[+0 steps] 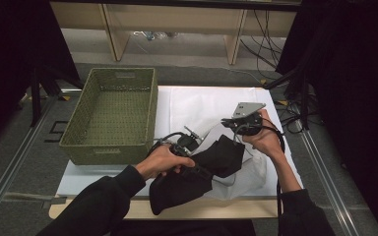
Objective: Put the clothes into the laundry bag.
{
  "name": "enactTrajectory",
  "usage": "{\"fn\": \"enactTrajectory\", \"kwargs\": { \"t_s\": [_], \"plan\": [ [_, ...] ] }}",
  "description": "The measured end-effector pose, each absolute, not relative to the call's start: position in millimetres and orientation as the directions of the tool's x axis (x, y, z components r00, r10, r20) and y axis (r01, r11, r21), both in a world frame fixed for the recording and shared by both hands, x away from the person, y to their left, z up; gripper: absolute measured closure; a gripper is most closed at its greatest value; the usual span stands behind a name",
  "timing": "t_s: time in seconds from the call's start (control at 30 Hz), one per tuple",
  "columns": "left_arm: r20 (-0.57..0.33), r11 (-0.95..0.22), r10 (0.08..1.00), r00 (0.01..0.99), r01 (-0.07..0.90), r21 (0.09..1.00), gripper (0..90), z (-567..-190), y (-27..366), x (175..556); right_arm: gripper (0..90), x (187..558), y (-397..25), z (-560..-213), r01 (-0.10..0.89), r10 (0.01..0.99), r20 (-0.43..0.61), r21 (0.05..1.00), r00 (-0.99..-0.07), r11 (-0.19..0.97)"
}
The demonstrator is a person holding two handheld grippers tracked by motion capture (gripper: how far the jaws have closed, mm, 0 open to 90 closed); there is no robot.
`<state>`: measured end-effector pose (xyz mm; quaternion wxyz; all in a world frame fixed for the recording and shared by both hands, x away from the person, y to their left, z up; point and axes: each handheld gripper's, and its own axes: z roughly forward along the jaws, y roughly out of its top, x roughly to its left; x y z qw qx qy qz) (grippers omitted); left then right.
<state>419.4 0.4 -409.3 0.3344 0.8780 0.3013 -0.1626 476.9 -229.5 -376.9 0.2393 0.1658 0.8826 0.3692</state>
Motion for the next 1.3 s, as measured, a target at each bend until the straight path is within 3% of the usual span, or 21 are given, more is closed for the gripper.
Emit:
{"fn": "enactTrajectory", "kwargs": {
  "t_s": [0.3,0.43,0.57,0.8,1.3],
  "plan": [
    [-0.410,-0.543,0.600,0.688,0.725,0.423,45.3,-409,-13,447,88.9,475,-230,-372,0.090,0.461,-0.319,0.736,-0.828,0.671],
    [-0.359,-0.530,0.636,0.683,0.725,0.440,44.2,-409,-20,458,88.9,475,-229,-372,0.089,0.460,-0.321,0.734,-0.828,0.673],
    [-0.332,-0.498,0.667,0.667,0.730,0.468,37.0,-418,-29,465,88.9,474,-228,-374,0.105,0.468,-0.314,0.730,-0.826,0.675],
    [-0.329,-0.487,0.626,0.707,0.684,0.544,17.2,-414,-27,461,88.9,478,-233,-380,0.112,0.466,-0.309,0.725,-0.829,0.679],
    [-0.264,-0.510,0.565,0.782,0.582,0.634,17.2,-385,0,424,88.8,476,-233,-381,0.128,0.471,-0.293,0.725,-0.832,0.677]
  ]
}}
